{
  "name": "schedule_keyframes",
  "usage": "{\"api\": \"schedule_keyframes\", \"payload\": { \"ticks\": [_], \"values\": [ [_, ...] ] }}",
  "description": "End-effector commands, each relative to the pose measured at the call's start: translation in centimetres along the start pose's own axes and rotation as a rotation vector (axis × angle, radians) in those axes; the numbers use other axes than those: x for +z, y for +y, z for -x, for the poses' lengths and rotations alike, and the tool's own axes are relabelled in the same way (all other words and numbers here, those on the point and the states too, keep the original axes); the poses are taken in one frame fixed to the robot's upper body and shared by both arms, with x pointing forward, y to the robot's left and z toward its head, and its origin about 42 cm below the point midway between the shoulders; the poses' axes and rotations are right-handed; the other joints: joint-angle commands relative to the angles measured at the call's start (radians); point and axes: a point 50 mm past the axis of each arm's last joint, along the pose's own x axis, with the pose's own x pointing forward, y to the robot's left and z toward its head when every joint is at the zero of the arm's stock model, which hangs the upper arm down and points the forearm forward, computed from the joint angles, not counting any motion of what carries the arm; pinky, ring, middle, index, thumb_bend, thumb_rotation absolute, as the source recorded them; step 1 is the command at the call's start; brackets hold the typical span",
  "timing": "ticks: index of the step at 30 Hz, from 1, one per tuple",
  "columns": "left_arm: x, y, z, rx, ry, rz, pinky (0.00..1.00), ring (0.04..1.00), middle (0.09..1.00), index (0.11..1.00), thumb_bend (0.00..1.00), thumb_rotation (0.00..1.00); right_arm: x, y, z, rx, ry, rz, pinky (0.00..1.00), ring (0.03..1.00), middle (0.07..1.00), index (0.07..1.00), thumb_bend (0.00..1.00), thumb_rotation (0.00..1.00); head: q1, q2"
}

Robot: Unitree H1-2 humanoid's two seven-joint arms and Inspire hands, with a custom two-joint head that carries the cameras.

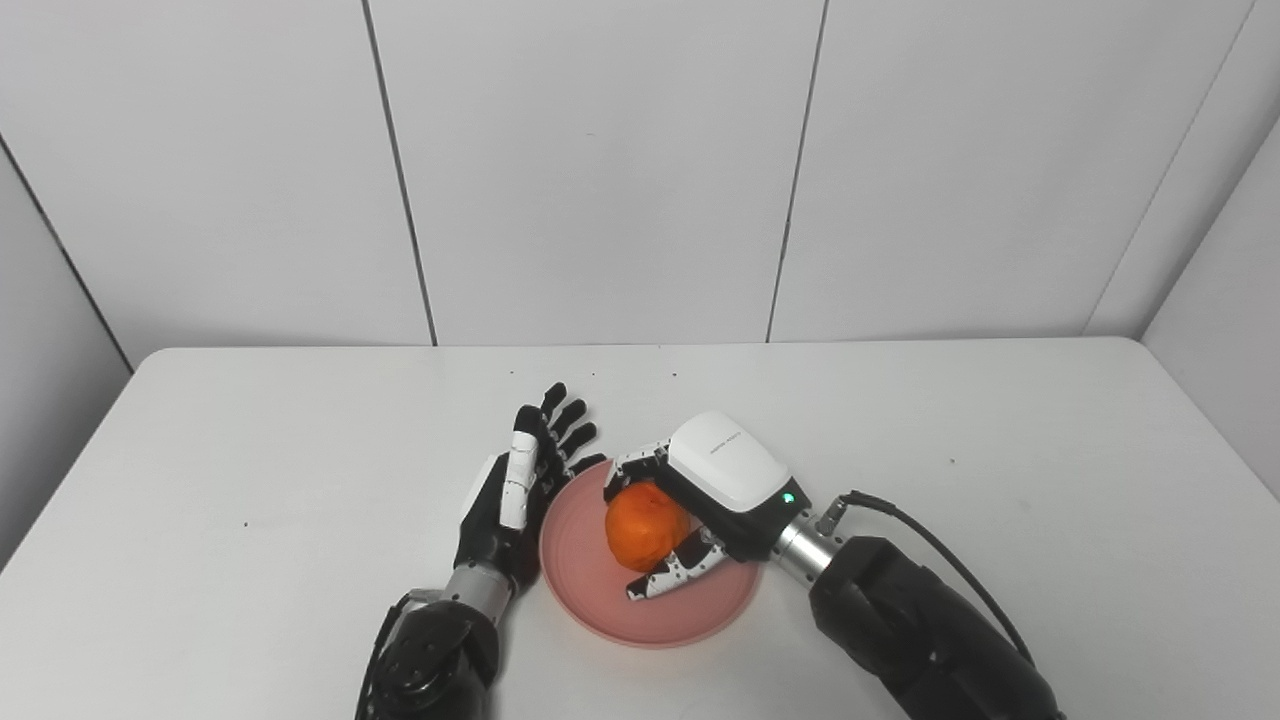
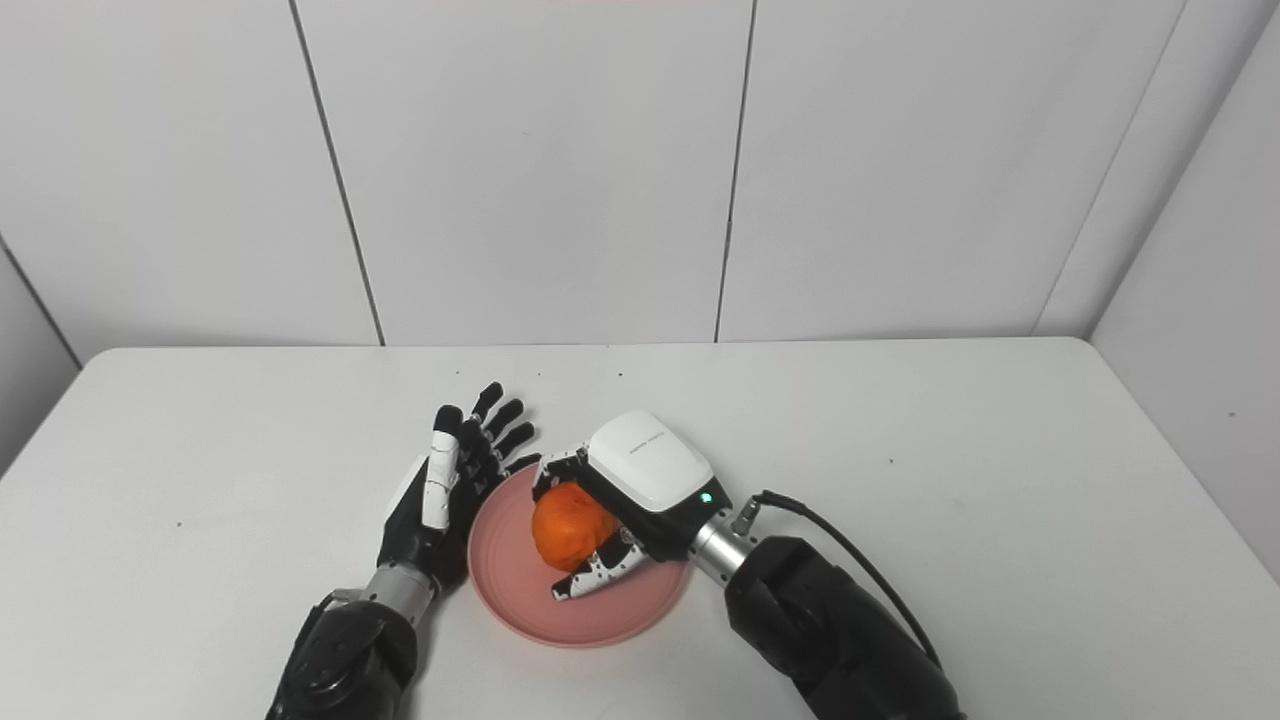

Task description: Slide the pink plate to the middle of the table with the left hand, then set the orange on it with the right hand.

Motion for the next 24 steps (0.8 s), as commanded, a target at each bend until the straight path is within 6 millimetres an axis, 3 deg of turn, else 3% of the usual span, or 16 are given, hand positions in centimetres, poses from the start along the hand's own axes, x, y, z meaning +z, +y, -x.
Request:
{"api": "schedule_keyframes", "payload": {
  "ticks": [1, 11, 16, 17, 19, 24],
  "values": [
    [-0.24, -0.38, 0.0, -0.004, 0.02, -0.003, 0.84, 0.935, 0.963, 1.0, 0.96, 1.0, 0.25, -2.34, -1.41, -0.061, -0.068, 0.03, 0.28, 0.338, 0.42, 0.48, 0.5, 0.16, 0.0, 0.001],
    [-0.17, -0.44, 0.11, -0.011, 0.022, -0.015, 0.81, 0.92, 0.945, 1.0, 0.95, 1.0, 0.44, -2.46, -1.1, -0.068, -0.084, -0.005, 0.28, 0.336, 0.416, 0.482, 0.51, 0.17, 0.001, 0.001],
    [-0.18, -0.38, 0.09, -0.013, 0.02, -0.015, 0.78, 0.905, 0.931, 1.0, 0.93, 1.0, 0.36, -2.7, -0.89, -0.051, -0.091, 0.001, 0.34, 0.412, 0.493, 0.492, 0.5, 0.18, -0.002, 0.001],
    [-0.21, -0.35, 0.08, -0.013, 0.02, -0.015, 0.78, 0.906, 0.93, 1.0, 0.93, 1.0, 0.36, -2.8, -0.88, -0.043, -0.089, 0.006, 0.37, 0.447, 0.522, 0.568, 0.63, 0.46, -0.002, 0.0],
    [-0.22, -0.34, 0.07, -0.014, 0.02, -0.014, 0.77, 0.91, 0.933, 1.0, 0.94, 1.0, 0.38, -2.96, -0.9, -0.025, -0.087, 0.024, 0.44, 0.502, 0.561, 0.632, 0.72, 0.67, -0.002, 0.0],
    [-0.27, -0.35, 0.02, -0.016, 0.016, -0.024, 0.78, 0.916, 0.93, 1.0, 0.94, 1.0, 0.28, -3.19, -0.97, 0.024, -0.089, 0.067, 0.6, 0.648, 0.667, 0.678, 0.76, 0.75, -0.002, 0.0]
  ]
}}
